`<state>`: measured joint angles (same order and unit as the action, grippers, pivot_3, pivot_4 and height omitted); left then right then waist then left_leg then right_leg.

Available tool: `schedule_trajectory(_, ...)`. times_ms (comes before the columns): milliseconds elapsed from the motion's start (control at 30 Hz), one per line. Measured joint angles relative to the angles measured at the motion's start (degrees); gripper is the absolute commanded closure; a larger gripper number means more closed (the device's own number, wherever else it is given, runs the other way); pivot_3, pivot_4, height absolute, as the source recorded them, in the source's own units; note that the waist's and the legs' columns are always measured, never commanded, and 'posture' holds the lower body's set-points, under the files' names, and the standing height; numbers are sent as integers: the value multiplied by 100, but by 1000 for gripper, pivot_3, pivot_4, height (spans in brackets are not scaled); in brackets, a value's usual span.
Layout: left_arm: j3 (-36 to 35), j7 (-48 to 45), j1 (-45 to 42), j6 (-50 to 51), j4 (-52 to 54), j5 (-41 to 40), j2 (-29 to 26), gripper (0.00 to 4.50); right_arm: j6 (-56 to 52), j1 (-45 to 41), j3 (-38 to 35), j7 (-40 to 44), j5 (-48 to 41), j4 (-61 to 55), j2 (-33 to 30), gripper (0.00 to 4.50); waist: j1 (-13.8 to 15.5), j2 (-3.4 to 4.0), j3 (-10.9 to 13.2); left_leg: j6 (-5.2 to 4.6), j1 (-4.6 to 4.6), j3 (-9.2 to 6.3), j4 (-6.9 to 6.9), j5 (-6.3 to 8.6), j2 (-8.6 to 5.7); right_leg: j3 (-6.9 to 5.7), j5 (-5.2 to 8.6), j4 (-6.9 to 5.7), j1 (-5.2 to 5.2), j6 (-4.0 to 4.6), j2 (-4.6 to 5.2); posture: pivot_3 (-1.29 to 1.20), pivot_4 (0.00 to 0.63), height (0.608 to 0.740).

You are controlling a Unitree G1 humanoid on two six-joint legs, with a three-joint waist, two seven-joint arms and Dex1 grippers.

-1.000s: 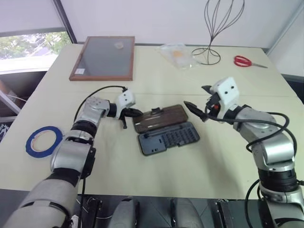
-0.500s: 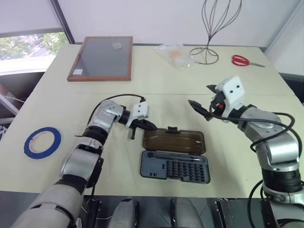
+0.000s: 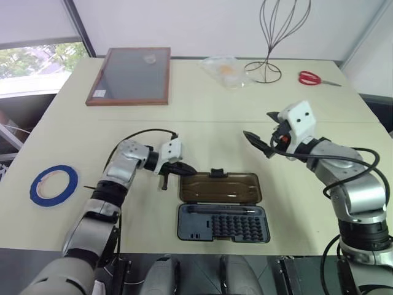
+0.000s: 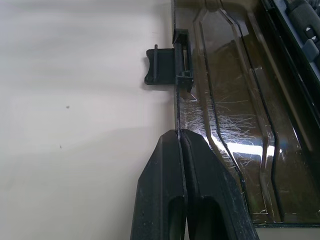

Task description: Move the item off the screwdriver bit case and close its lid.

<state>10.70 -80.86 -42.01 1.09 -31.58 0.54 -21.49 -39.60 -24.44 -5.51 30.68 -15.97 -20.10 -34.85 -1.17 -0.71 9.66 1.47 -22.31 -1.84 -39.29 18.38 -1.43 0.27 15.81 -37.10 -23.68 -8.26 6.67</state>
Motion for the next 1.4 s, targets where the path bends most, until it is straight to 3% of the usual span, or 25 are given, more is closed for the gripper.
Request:
schedule_trajectory(700, 61, 613, 191, 229, 246, -254, -282, 4486, 56, -3, 75, 53, -1, 19, 2, 0, 0, 1, 0, -2, 4, 2, -9, 0, 0, 1, 0, 0, 1, 0, 0, 0, 150, 740)
schedule_trajectory(833, 116, 605, 192, 237, 231, -284, -278, 3200, 55, -3, 75, 63, -1, 19, 2, 0, 3, 1, 0, -2, 4, 2, -9, 0, 0, 1, 0, 0, 1, 0, 0, 0, 150, 740)
schedule_trajectory(1033, 140, 664, 192, 328, 225, -381, -288, 87, 53, -2, 75, 63, -2, 19, 2, 0, 8, 0, 0, -1, 4, 2, -9, 0, 0, 1, 0, 0, 1, 0, 0, 0, 150, 740)
schedule_trajectory(1400, -497, 1043, 223, 1273, 1256, -1134, -569, 29, -11, 55, 73, 61, -34, 10, 0, 0, 22, 0, 0, -1, 2, -1, -9, -1, 0, 1, 0, 0, 3, 0, 1, 0, 150, 740)
